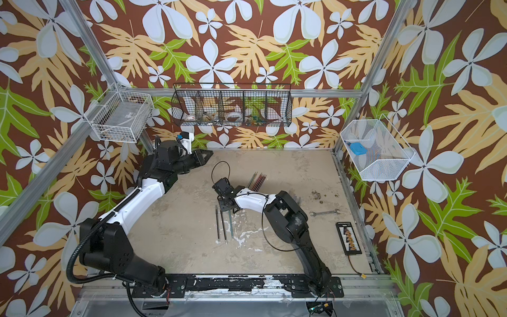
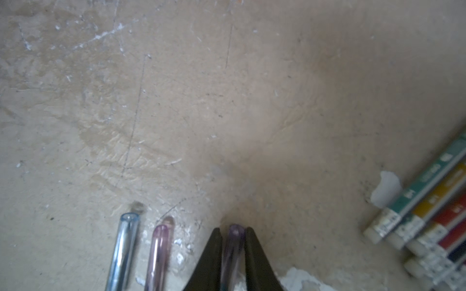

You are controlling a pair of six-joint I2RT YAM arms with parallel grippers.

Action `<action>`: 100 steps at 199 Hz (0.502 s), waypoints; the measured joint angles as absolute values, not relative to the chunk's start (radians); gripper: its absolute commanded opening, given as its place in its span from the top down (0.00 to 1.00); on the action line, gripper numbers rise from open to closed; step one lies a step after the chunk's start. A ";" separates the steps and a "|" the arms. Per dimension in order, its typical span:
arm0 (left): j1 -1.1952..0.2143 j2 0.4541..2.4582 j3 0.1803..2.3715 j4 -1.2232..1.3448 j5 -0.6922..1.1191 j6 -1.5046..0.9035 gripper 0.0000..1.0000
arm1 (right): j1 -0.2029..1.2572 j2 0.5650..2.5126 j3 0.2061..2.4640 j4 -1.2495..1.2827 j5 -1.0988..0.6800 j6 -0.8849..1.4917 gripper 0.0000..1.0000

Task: Remove the protective cover of the pencils
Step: Pick up the pencil from the center of the board.

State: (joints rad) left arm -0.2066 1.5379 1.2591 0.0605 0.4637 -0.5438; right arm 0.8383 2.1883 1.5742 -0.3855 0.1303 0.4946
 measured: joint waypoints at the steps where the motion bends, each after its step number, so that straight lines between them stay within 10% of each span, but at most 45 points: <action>1: -0.207 1.538 1.259 0.061 0.464 -0.544 0.72 | 0.838 2.186 1.570 -0.384 0.130 0.496 0.83; 45: -0.220 1.542 1.244 0.090 0.501 -0.553 0.83 | 0.830 2.072 1.426 -0.355 0.102 0.556 0.95; 100: -0.437 1.545 1.211 0.162 0.557 -0.553 0.67 | 0.714 1.540 1.113 -0.298 0.154 0.572 1.00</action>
State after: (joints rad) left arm -0.4366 1.5448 1.2106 0.1616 0.5568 -0.5533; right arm 0.7136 1.5402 1.1126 -0.2981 0.1543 0.5720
